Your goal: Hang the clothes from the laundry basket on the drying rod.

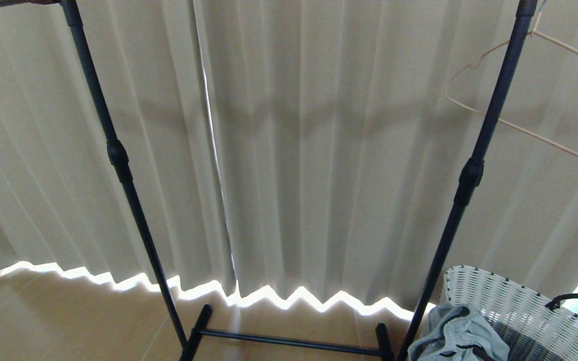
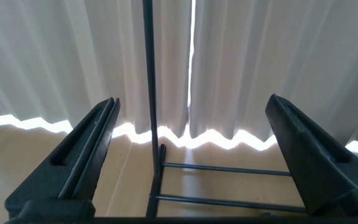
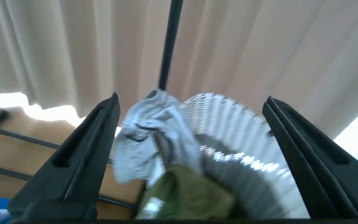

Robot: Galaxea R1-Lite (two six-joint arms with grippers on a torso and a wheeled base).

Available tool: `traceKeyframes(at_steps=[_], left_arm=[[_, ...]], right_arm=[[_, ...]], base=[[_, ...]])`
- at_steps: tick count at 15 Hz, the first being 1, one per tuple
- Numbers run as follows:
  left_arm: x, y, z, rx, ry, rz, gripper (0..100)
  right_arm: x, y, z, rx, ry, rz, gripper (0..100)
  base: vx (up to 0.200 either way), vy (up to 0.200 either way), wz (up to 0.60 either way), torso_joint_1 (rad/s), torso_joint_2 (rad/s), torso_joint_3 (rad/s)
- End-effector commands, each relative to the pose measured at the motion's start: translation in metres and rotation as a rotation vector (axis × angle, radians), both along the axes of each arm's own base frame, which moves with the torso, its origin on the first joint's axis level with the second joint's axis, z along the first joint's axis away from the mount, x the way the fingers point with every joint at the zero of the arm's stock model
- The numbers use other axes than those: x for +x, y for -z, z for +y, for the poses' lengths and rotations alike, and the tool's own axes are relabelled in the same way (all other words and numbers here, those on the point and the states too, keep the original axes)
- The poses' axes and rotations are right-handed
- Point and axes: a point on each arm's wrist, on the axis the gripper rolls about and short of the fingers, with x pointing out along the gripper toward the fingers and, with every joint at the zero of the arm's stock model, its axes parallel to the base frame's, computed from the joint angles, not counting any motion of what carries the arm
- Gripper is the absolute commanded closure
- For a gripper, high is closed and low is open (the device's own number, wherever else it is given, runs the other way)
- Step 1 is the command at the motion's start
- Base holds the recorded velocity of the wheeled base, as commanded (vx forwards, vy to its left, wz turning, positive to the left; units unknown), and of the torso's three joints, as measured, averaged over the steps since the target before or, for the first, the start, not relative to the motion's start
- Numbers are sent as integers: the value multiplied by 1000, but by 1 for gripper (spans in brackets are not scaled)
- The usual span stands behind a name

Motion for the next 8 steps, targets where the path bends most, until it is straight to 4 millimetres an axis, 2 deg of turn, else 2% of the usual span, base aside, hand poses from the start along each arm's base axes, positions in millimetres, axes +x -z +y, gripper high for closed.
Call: traceKeyframes(at_steps=[1,5,8], left_arm=[[0,0,0,0,0,0,0],[0,0,0,0,0,-2,0],[0,0,0,0,0,-2,0]], right_arm=[[66,2,-1,-80,68,479,0],[91,19,-3,-219,88,723,0],[106,31,-2,-249,62,858,0]], base=[[0,0,0,0,0,0],[0,0,0,0,0,0],[0,0,0,0,0,0]])
